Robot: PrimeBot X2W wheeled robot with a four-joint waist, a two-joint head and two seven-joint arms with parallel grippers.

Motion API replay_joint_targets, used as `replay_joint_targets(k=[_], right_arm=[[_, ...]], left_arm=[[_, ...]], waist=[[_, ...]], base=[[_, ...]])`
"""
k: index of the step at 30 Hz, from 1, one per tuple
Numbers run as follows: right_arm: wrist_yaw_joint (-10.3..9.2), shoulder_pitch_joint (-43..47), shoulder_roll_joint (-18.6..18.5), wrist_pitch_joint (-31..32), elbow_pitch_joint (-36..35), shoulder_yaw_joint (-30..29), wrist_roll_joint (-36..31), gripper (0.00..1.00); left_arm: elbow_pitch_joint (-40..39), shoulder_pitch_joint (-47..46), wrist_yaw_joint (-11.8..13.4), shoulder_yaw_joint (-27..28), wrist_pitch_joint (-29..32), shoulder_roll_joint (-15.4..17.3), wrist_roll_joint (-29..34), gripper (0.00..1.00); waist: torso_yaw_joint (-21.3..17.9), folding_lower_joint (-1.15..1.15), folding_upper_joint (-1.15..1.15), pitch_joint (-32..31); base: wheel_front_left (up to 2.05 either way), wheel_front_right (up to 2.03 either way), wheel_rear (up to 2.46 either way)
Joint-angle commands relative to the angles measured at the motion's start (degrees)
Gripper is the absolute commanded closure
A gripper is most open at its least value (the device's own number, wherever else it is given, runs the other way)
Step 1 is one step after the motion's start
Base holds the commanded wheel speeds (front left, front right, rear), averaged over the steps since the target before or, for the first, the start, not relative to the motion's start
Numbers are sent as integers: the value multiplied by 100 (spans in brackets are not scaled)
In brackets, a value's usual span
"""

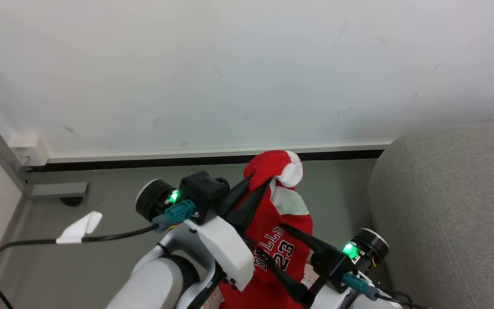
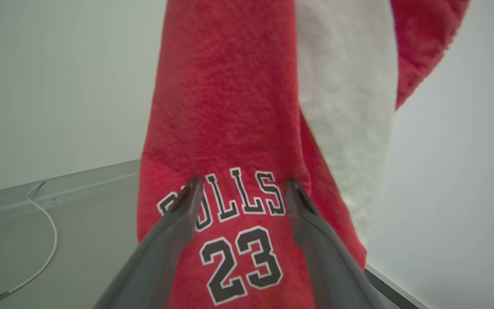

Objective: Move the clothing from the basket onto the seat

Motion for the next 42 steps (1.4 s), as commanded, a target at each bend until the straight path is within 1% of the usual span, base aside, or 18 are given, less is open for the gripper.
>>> replay_joint_targets(k=[1,6,8,9,15,21,27,33,34,35,36,37,38,39,42], right_arm=[[-12,-114,18,5,91,23,-45,0],[-12,-193,164,5,247,15,-42,0],[-12,-213,189,5,313,24,10,61],[-12,-224,206,5,328,13,59,100],[-13,-302,278,5,412,88,338,100],[-12,-243,287,5,383,-1,419,100],[-12,-35,197,4,200,-303,451,100],[-12,198,83,4,-157,-737,344,100],[-12,241,68,5,-216,-822,330,100],[-13,281,49,4,-290,-916,305,100],[-12,324,31,4,-334,-1011,280,100],[-12,368,14,4,-394,-1102,268,100],[-12,414,-6,4,-459,-1211,236,100],[-12,452,-26,4,-512,-1290,202,100],[-12,556,-80,4,-713,-1595,136,100]], left_arm=[[-62,28,-17,-19,35,-30,-44,100],[-140,39,-1,-97,63,-68,-58,100],[-149,38,6,-106,64,-78,-81,100],[-151,36,14,-110,64,-83,-91,100],[-118,44,32,-113,44,-77,-135,100],[-72,74,66,-77,18,-28,-149,100],[38,116,139,-40,1,11,-176,100],[177,214,234,32,-51,85,-165,100],[190,229,247,37,-68,95,-166,96],[202,239,265,42,-74,98,-163,84],[211,256,270,40,-96,95,-165,67],[218,275,283,33,-109,88,-175,54],[222,289,298,29,-111,83,-175,24],[223,305,308,23,-117,77,-179,0],[233,354,324,-18,-145,64,-170,0]], waist=[[19,-1,0,-7],[43,-1,0,-7],[41,-1,0,-6],[39,-1,0,-5],[10,-1,0,13],[-27,-1,0,39],[-70,-1,0,66],[-179,-1,0,97],[-202,-1,0,100],[-225,-1,0,103],[-249,-1,0,106],[-272,-1,0,106],[-298,-1,0,106],[-329,-1,0,107],[-426,-1,0,108]], base=[[0,0,0],[0,0,0],[0,0,0],[0,0,0],[0,0,0],[0,0,0],[0,0,0],[0,0,0],[0,0,0],[0,0,0],[0,0,0],[0,0,0],[0,0,0],[0,0,0],[0,0,0]])
